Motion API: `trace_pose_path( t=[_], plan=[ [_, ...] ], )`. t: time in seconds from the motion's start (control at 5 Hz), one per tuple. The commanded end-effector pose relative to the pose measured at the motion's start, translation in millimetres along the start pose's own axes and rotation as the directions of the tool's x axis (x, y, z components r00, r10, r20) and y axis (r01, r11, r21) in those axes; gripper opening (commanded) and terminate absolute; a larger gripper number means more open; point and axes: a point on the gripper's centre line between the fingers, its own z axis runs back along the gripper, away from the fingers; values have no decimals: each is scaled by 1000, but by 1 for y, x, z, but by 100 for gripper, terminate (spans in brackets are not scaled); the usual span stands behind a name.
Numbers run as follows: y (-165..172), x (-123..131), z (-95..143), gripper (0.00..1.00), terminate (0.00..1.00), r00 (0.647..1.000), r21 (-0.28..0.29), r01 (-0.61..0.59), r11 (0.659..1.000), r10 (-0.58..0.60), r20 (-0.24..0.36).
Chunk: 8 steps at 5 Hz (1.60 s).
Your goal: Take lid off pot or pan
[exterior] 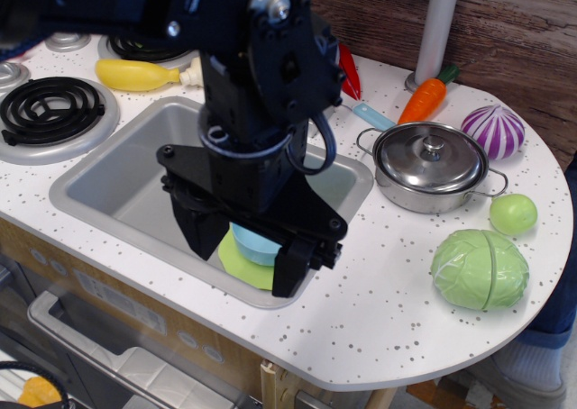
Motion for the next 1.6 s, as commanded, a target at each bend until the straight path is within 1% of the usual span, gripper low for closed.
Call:
trace_pose_path(
  t=[0.0,0.2,0.4,0.6,0.8,1.0,1.2,1.4],
  plan=[
    [0,0,0,100,0,1000,0,0,1000,0,0],
    [-23,50,4,100,0,999,-50,30,998,-31,-30],
    [-42,99,9,100,0,998,-9,54,998,-54,-10],
    [-63,142,11,100,0,997,7,76,997,-76,16],
    [-82,182,-2,100,0,993,10,108,994,-109,50],
    [-80,202,-14,100,0,986,18,150,988,-151,64],
    [-74,218,-26,100,0,979,6,191,981,-191,65],
    [-64,227,-34,100,0,971,-2,227,974,-226,78]
  ],
)
